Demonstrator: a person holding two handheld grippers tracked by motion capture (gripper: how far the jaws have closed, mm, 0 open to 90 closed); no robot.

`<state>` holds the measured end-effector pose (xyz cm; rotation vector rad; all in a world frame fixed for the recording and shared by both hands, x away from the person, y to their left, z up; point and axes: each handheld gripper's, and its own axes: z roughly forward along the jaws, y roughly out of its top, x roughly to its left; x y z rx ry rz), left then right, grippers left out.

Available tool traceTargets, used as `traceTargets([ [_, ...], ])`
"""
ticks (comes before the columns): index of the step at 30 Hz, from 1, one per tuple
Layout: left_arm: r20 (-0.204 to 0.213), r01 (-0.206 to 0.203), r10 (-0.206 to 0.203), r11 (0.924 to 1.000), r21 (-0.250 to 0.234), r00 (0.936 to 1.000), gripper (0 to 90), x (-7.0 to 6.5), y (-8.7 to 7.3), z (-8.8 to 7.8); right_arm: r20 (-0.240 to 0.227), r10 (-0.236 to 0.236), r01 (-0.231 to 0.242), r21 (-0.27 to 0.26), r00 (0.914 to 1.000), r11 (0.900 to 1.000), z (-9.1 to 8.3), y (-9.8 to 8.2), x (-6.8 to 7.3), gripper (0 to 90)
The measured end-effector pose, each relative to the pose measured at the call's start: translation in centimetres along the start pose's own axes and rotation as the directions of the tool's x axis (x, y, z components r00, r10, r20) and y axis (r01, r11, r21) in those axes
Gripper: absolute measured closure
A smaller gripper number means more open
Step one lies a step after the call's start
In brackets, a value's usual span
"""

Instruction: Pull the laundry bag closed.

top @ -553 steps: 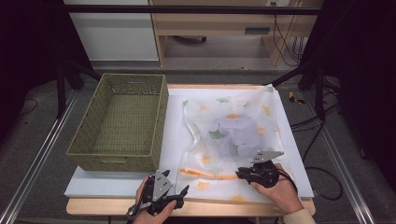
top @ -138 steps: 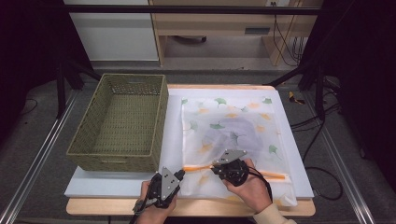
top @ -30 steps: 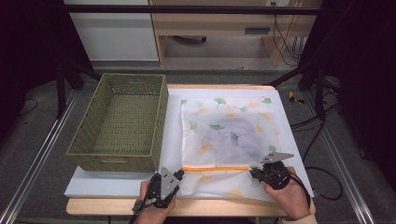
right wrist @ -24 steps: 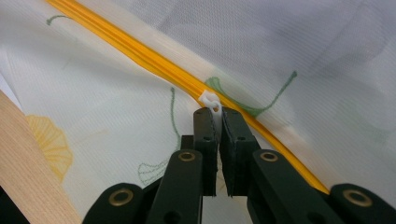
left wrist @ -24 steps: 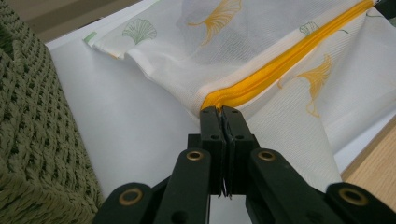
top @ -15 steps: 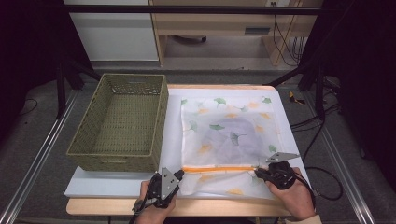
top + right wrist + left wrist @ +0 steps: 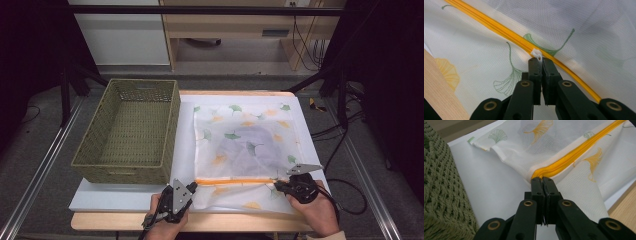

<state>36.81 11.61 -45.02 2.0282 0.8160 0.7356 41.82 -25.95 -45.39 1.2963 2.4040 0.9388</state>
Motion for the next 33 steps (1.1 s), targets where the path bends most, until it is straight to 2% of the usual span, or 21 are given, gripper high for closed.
traceTargets([
  [11, 0.000, 0.006, -0.006, 1.0000, 0.002, 1.0000, 88.4, -0.1, -0.1, 0.1, 0.008, -0.005, 0.005, 0.001, 1.0000, 1.000, 0.0, 0.0, 0.0, 90.0],
  [22, -0.003, 0.005, -0.005, 1.0000, 0.002, 1.0000, 88.4, -0.3, -0.1, 0.1, 0.007, 0.027, -0.027, -0.005, 0.9996, 1.000, -0.3, -0.2, -0.2, 90.0],
  [33, -0.003, 0.009, -0.009, 0.9999, 0.006, 1.0000, 88.4, -0.3, -0.3, 0.2, 0.021, 0.058, -0.058, -0.008, 0.9981, 0.998, -0.9, -0.8, -1.2, 90.0],
])
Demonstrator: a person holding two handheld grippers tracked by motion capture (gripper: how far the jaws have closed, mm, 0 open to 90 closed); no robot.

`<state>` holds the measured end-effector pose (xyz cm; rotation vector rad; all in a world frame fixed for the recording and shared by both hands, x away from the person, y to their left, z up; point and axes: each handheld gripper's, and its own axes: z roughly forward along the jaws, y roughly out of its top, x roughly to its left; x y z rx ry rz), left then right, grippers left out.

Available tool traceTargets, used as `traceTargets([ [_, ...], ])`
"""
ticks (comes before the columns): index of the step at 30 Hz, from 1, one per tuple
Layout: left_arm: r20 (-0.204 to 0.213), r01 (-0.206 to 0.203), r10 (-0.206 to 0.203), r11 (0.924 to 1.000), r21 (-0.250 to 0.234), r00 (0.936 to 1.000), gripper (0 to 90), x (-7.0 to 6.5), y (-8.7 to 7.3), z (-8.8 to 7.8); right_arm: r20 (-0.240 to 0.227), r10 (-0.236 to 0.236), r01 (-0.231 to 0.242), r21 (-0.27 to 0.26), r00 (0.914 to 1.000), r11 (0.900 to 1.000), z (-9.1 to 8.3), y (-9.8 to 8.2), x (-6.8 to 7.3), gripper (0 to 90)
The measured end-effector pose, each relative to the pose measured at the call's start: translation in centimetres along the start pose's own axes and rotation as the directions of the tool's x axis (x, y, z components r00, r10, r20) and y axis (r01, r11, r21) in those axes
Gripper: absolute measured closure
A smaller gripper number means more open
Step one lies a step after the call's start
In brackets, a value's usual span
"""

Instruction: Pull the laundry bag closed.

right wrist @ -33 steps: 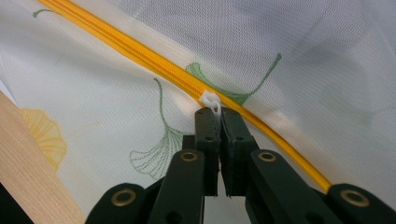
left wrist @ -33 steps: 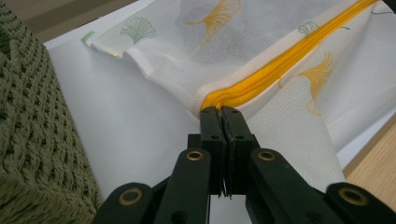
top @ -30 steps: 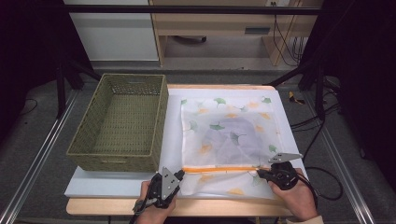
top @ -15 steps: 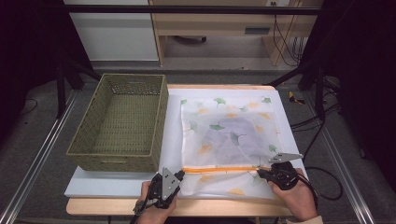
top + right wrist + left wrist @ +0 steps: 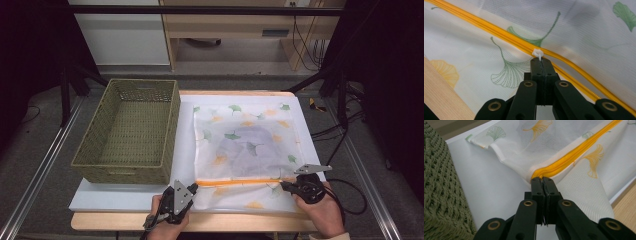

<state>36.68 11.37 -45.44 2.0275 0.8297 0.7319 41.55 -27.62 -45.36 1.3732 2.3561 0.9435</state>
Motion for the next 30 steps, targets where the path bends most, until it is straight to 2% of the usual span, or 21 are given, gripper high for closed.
traceTargets([
  [10, 0.000, 0.009, -0.009, 1.0000, -0.002, 1.0000, 88.4, 0.1, -0.1, 0.0, 0.006, 0.035, -0.035, -0.008, 0.9994, 0.999, -0.6, -0.6, -0.9, 90.0],
  [13, 0.001, 0.009, -0.009, 1.0000, -0.002, 1.0000, 88.4, 0.1, -0.1, 0.0, 0.007, 0.030, -0.030, -0.009, 0.9995, 1.000, -0.7, -0.7, -1.0, 90.0],
  [30, -0.002, 0.014, -0.014, 0.9999, -0.002, 0.9999, 88.4, 0.3, -0.1, -0.1, 0.021, 0.094, -0.093, -0.037, 0.9954, 0.995, -1.9, -1.8, -2.6, 90.0],
])
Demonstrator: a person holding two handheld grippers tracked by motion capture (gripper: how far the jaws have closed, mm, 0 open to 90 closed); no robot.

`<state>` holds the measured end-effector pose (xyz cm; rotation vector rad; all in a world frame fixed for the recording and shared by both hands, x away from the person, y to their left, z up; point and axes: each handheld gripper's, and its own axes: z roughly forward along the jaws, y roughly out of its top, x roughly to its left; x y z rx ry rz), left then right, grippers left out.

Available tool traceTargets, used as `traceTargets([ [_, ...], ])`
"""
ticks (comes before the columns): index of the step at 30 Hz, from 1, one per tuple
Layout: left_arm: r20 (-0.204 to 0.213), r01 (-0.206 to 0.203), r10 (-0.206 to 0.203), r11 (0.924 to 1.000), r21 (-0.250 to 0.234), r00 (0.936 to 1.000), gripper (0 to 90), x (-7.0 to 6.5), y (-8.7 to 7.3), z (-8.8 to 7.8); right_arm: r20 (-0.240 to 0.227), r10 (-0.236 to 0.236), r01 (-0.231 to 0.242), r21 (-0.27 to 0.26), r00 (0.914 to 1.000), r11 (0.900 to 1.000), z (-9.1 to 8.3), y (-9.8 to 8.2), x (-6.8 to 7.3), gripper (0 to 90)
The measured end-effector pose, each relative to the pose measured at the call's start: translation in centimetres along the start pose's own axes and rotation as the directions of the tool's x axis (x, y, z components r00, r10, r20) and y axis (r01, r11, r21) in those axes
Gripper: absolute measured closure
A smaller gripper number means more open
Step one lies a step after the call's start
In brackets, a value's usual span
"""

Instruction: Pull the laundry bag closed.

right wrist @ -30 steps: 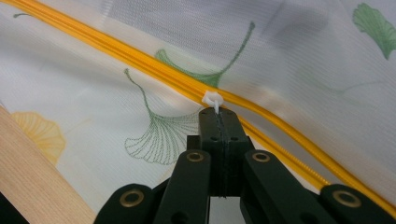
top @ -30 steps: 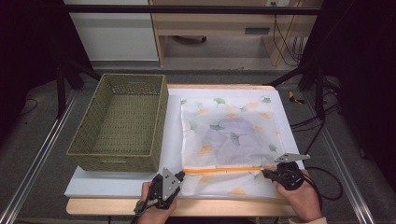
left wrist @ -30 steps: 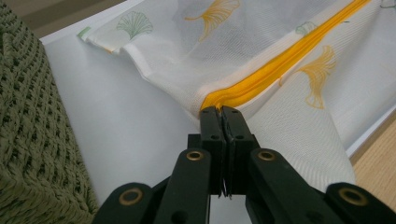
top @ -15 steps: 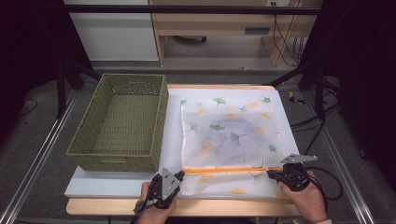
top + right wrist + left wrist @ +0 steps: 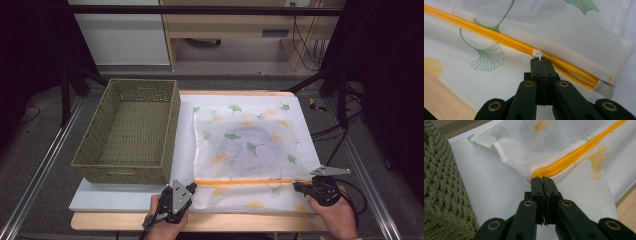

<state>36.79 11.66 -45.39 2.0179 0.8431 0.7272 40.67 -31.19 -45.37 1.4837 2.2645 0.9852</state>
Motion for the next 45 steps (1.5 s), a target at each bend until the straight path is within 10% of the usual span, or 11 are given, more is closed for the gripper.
traceTargets([
  [45, 0.011, -0.012, 0.012, 0.9998, 0.016, 0.9999, 88.3, -0.7, -0.2, 0.6, 0.054, 0.045, -0.044, -0.021, 0.9976, 0.999, -1.1, -0.8, -1.7, 90.0],
])
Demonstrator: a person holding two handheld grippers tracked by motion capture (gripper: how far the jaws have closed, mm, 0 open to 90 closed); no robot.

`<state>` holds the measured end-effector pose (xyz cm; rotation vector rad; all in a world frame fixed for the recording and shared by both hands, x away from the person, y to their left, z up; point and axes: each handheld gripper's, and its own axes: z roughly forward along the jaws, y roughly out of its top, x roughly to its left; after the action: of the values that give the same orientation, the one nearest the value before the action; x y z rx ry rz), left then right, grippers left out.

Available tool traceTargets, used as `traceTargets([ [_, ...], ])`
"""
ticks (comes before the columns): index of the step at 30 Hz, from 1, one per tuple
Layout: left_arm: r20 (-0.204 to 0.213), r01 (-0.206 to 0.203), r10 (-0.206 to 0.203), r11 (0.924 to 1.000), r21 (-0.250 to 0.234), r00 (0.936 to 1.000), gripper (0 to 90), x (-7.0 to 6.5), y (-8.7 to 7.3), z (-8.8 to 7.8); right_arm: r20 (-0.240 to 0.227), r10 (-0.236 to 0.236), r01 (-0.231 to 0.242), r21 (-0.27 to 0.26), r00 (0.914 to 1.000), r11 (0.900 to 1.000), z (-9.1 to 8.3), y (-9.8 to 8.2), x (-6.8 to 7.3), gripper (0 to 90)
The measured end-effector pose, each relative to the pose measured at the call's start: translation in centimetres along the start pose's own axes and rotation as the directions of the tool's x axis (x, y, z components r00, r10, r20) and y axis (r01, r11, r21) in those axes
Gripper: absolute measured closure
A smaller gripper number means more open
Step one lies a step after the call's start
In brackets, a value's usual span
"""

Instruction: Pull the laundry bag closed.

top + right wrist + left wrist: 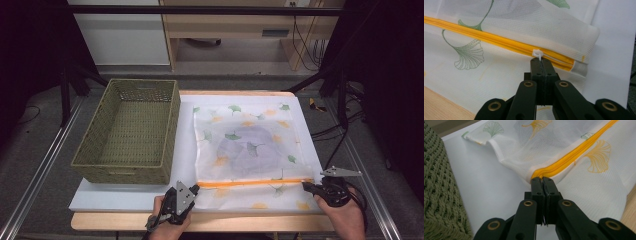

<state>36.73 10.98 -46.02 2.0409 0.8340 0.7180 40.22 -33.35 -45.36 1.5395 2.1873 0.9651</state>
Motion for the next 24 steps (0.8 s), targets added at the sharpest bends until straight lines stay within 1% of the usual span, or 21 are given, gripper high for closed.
traceTargets([
  [4, 0.001, 0.003, -0.003, 1.0000, -0.002, 1.0000, 88.4, -0.02, -0.01, 0.03, -0.003, 0.006, -0.006, 0.000, 1.0000, 1.000, -0.08, -0.02, -0.06, 90.0],
  [5, 0.001, 0.003, -0.003, 1.0000, -0.003, 1.0000, 88.3, -0.02, -0.01, 0.02, -0.002, 0.000, 0.000, 0.000, 1.0000, 1.000, -0.08, -0.04, -0.12, 90.0],
  [11, 0.001, 0.003, -0.003, 1.0000, -0.003, 1.0000, 88.4, 0.00, 0.00, 0.01, -0.006, 0.003, -0.003, -0.004, 1.0000, 1.000, -0.11, -0.08, -0.15, 90.0],
  [14, -0.001, -0.002, 0.002, 1.0000, 0.000, 1.0000, 88.3, 0.02, 0.05, -0.03, -0.010, 0.007, -0.007, -0.005, 0.9999, 1.000, -0.17, -0.11, -0.14, 90.0],
  [19, -0.004, 0.003, -0.003, 1.0000, 0.002, 1.0000, 88.4, 0.08, 0.01, 0.00, -0.005, 0.009, -0.009, -0.007, 0.9999, 1.000, -0.27, -0.22, -0.26, 90.0],
  [20, -0.006, 0.002, -0.002, 1.0000, 0.002, 1.0000, 88.4, 0.13, -0.01, 0.00, -0.004, 0.007, -0.007, -0.008, 1.0000, 1.000, -0.32, -0.27, -0.39, 90.0],
  [21, -0.010, -0.004, 0.004, 1.0000, -0.008, 0.9999, 88.4, 0.23, 0.00, 0.04, -0.005, 0.015, -0.015, -0.009, 0.9999, 1.000, -0.38, -0.33, -0.44, 90.0],
  [23, -0.012, -0.003, 0.003, 1.0000, -0.005, 0.9999, 88.4, 0.23, -0.03, 0.07, -0.006, 0.019, -0.019, -0.010, 0.9998, 1.000, -0.47, -0.42, -0.58, 90.0],
  [24, -0.006, 0.008, -0.008, 1.0000, 0.001, 0.9999, 88.4, 0.14, -0.06, 0.07, -0.003, 0.017, -0.017, -0.010, 0.9999, 1.000, -0.50, -0.45, -0.64, 90.0],
])
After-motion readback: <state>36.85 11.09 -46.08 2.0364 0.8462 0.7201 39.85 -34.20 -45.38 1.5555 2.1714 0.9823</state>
